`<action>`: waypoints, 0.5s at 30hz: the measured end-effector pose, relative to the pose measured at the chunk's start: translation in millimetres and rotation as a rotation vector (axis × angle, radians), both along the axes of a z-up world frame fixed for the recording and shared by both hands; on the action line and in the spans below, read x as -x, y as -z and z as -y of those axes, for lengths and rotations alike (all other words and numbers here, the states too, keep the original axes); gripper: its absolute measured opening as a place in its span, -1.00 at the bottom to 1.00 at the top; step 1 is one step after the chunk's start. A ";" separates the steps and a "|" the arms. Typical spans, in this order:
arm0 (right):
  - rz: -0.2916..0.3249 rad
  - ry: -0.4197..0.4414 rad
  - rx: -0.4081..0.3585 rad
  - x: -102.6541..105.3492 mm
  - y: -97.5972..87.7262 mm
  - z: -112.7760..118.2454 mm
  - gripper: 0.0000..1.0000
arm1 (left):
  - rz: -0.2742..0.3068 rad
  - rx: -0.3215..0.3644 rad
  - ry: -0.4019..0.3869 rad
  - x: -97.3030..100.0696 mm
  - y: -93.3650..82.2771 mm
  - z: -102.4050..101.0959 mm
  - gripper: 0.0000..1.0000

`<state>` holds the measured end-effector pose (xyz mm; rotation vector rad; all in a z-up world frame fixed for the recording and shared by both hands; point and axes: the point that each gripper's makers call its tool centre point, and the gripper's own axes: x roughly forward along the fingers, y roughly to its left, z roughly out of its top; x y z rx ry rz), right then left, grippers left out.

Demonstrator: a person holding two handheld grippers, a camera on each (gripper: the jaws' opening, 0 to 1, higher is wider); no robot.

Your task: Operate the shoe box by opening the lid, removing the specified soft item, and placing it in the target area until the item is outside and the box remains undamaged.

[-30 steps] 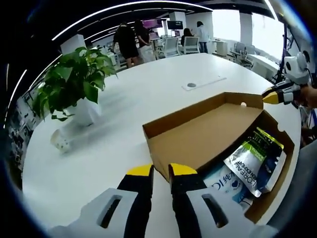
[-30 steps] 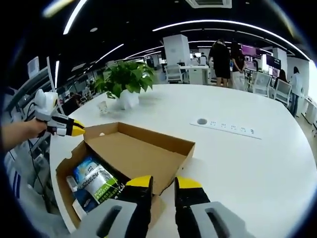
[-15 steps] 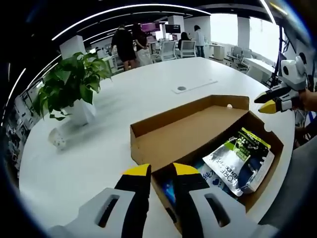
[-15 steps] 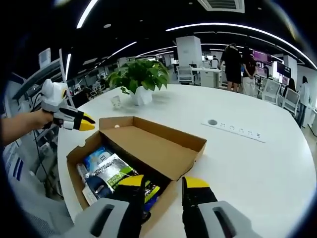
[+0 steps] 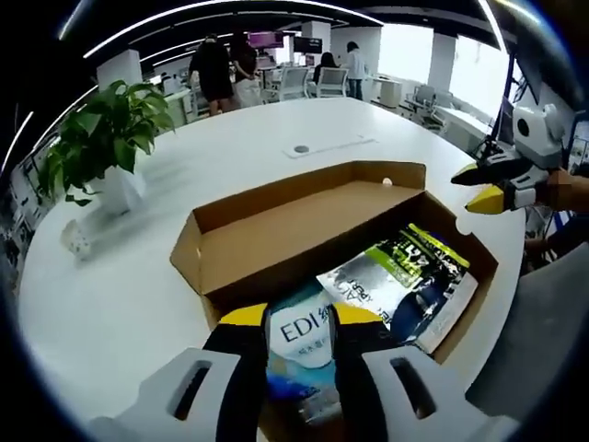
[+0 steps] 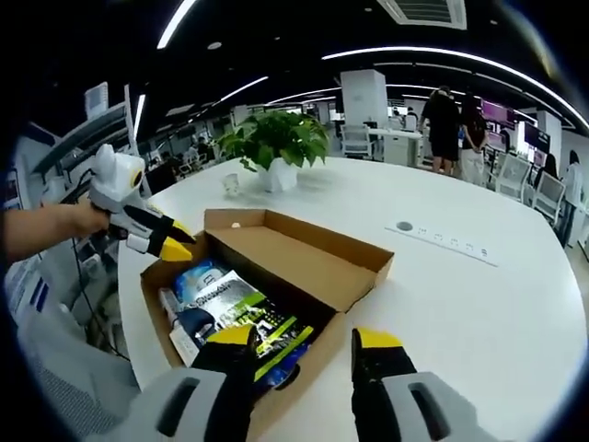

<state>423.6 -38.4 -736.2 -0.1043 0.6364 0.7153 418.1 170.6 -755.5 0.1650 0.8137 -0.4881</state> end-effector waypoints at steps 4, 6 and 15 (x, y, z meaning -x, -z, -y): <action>0.000 -0.013 -0.007 8.5 -0.5 -0.5 -0.11 | -0.031 0.025 0.008 7.9 7.4 7.5 -0.41; 0.002 -0.022 -0.004 12.8 -0.2 -0.8 -0.08 | -0.053 0.042 0.010 12.6 11.1 12.0 -0.38; 0.027 -0.080 0.044 26.9 5.7 -1.0 -0.01 | -0.138 0.123 0.000 26.8 24.0 28.9 -0.30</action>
